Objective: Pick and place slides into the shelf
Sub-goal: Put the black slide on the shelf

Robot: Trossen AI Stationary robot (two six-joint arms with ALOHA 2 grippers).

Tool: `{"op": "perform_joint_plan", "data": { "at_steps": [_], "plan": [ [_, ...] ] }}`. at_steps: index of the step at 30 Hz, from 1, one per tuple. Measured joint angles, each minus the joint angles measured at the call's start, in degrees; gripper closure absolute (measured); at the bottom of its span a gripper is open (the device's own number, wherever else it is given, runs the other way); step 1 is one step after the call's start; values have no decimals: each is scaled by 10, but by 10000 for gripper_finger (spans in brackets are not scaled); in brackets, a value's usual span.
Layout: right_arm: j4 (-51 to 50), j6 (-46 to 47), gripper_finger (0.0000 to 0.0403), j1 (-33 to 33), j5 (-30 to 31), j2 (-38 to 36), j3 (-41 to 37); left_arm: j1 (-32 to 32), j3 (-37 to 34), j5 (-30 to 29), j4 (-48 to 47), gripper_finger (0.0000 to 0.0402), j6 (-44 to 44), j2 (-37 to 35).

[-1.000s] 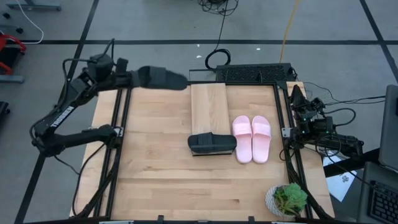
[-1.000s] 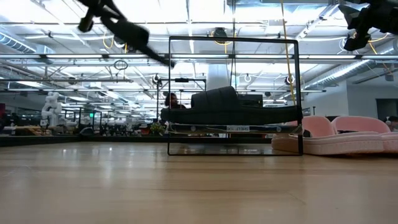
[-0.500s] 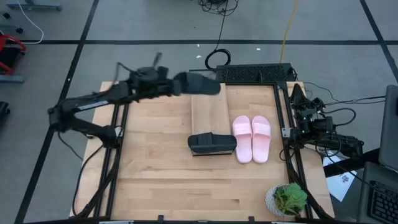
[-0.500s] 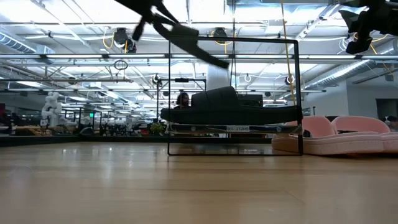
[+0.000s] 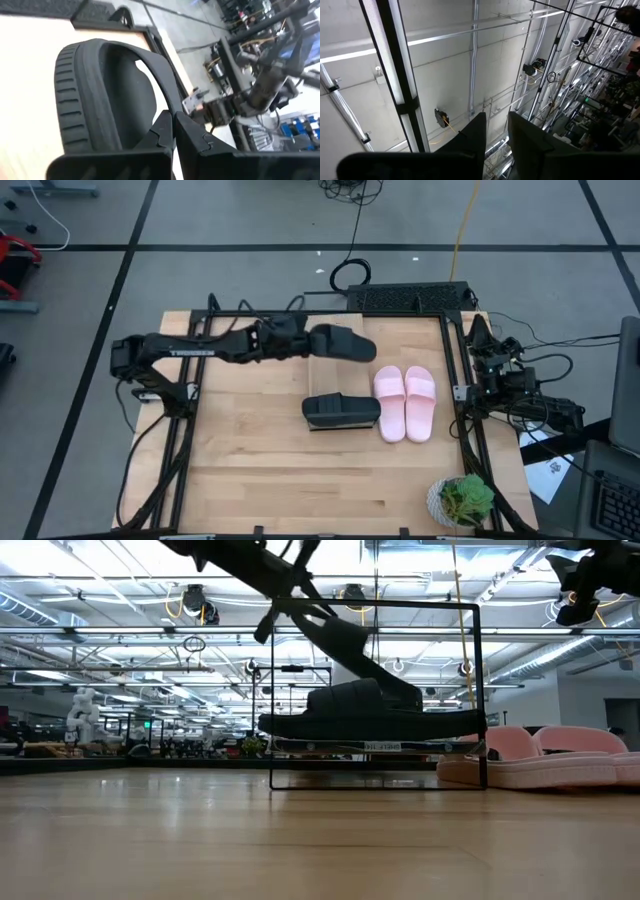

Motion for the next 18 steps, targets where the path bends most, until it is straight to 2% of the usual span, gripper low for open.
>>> {"op": "perform_joint_plan", "data": {
  "at_steps": [9,18],
  "plan": [
    [6,0,330,0,1,0,0,-30,-22,-27,31,401,-17,16],
    [10,0,330,0,1,0,0,-65,-153,-51,236,401,-98,16]
  ]
}}
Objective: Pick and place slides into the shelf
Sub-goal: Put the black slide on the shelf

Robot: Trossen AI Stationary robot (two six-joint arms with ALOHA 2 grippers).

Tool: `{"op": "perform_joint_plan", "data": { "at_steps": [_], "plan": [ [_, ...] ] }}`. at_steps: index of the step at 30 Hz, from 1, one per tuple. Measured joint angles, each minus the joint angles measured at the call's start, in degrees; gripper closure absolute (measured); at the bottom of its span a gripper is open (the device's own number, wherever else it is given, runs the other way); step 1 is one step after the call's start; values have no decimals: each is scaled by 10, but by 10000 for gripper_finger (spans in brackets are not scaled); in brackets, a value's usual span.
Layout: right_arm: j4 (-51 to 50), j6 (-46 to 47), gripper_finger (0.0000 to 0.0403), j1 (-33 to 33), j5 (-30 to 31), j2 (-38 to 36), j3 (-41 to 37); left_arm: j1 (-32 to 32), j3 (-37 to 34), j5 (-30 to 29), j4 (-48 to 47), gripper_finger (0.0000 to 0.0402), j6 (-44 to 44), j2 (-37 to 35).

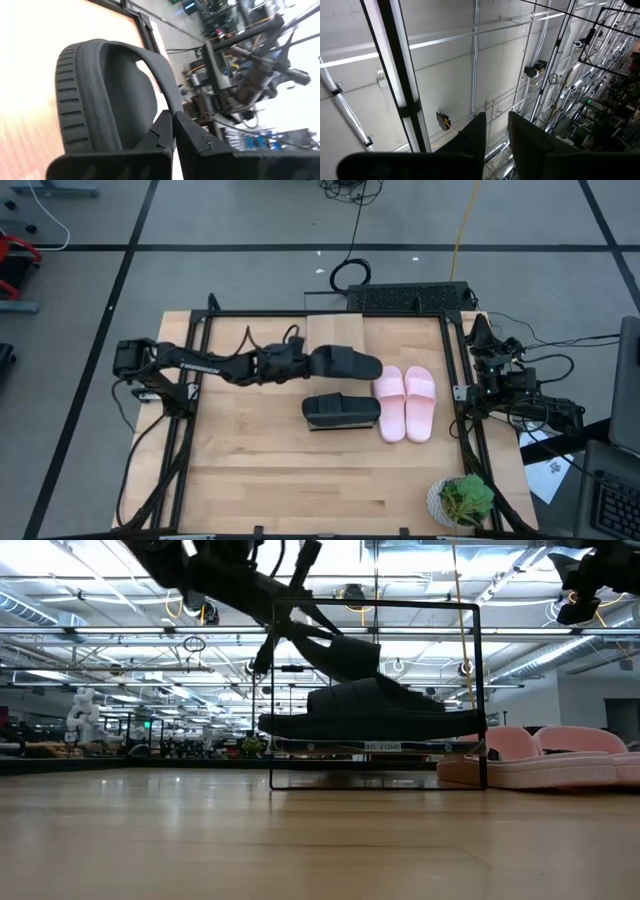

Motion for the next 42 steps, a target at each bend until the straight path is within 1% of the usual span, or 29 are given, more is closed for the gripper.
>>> {"op": "perform_joint_plan", "data": {
  "at_steps": [4,8,17,35,42],
  "plan": [
    [0,-1,330,0,2,0,0,-8,-30,-6,22,401,-6,0],
    [-1,-5,330,0,18,0,0,-10,-40,13,35,401,-1,0],
    [-1,-9,330,0,15,0,0,-7,-62,32,31,401,-3,-1],
    [-1,-10,330,0,13,0,0,30,-62,77,-48,401,29,-1],
    [-1,-11,330,0,13,0,0,33,-62,89,-71,402,34,-1]
  ]
}}
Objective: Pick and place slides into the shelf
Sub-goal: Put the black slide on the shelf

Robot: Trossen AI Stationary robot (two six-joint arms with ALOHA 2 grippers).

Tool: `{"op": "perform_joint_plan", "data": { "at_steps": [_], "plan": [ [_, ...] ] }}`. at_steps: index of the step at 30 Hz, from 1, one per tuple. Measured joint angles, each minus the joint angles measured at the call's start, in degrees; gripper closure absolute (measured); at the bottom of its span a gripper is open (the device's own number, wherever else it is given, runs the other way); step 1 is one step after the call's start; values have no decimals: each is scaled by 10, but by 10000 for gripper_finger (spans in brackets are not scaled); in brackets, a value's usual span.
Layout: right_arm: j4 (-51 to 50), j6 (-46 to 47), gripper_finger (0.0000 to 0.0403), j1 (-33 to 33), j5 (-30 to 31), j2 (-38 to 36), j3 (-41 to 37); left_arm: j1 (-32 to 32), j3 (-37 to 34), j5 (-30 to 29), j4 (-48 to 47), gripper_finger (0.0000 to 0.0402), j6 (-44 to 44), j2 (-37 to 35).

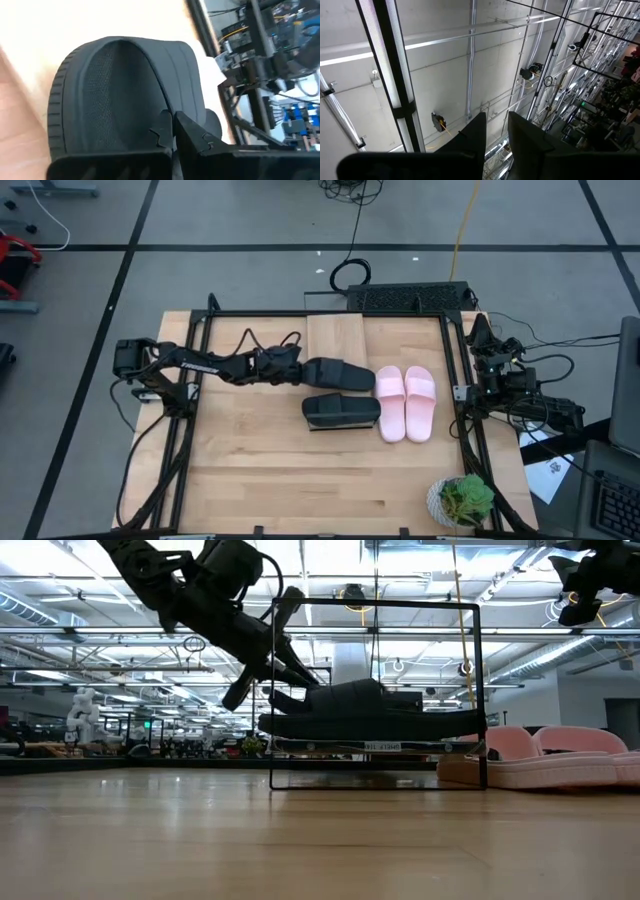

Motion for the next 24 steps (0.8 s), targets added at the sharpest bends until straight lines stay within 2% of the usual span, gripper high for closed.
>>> {"op": "perform_joint_plan", "data": {
  "at_steps": [9,24],
  "plan": [
    [0,0,330,0,0,0,0,0,0,19,-6,395,5,0],
    [0,6,330,0,0,0,0,0,0,43,-49,325,-4,0]
  ]
}}
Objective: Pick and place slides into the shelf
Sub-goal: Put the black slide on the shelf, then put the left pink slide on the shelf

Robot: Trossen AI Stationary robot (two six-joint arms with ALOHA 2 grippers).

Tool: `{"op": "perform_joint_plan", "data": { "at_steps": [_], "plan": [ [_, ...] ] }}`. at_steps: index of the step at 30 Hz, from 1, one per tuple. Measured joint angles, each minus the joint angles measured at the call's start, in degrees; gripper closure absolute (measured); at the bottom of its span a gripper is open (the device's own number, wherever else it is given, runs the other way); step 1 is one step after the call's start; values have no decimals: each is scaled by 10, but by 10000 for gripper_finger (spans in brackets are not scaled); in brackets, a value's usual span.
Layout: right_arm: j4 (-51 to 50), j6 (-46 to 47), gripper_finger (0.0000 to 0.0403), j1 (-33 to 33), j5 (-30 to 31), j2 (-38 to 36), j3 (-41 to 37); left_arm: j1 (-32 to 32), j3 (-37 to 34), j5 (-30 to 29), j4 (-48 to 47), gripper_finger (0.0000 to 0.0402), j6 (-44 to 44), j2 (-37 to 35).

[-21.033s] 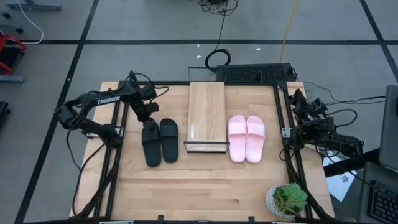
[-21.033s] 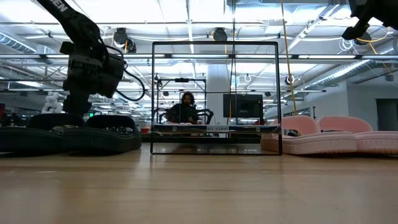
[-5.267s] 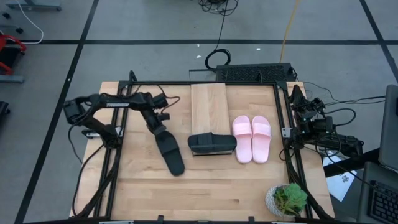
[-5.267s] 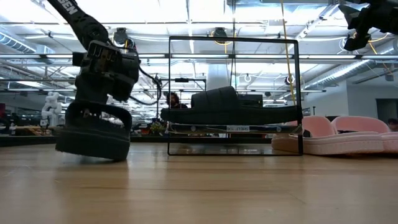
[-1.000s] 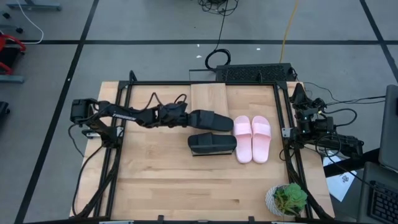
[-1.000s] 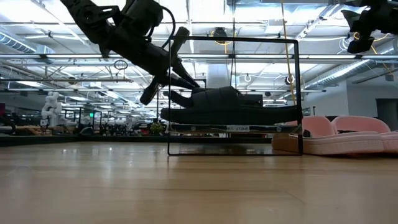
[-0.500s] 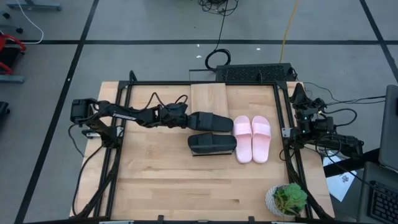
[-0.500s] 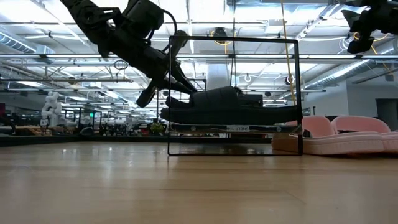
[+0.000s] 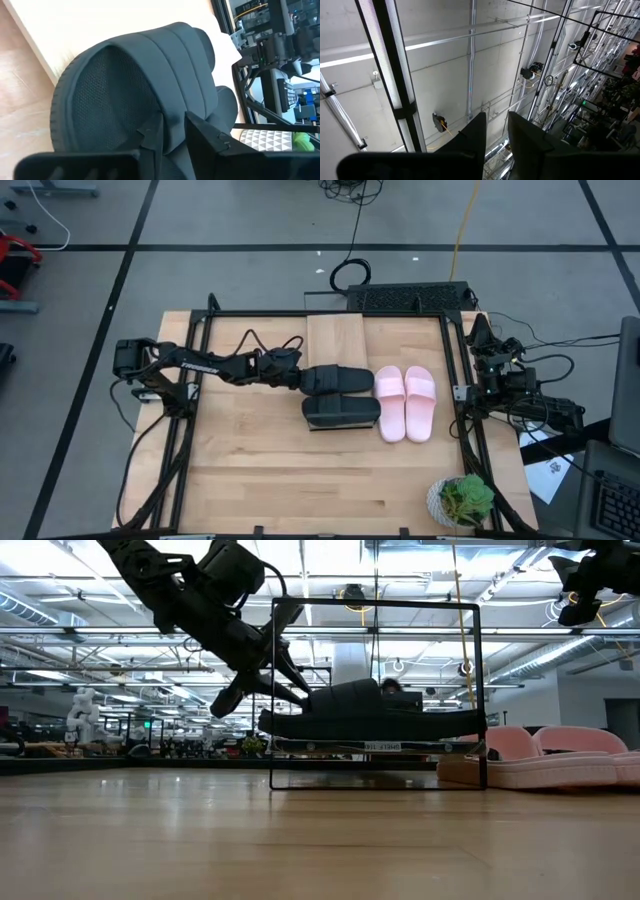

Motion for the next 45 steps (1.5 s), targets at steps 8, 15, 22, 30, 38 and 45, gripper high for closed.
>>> {"op": "perform_joint_plan", "data": {
  "at_steps": [8,15,22,30,38,45],
  "plan": [
    [0,0,330,0,0,0,0,11,0,0,-21,316,19,0],
    [0,0,330,0,0,0,0,24,0,8,-29,316,32,0],
    [0,0,330,0,0,0,0,32,0,13,-18,316,34,0],
    [0,-11,330,0,0,0,0,52,1,19,-9,316,44,-16],
    [-1,-16,330,0,0,0,0,62,1,31,-32,316,61,-18],
    [-71,-4,330,0,-105,0,0,119,-1,59,-101,316,112,-77]
  ]
}}
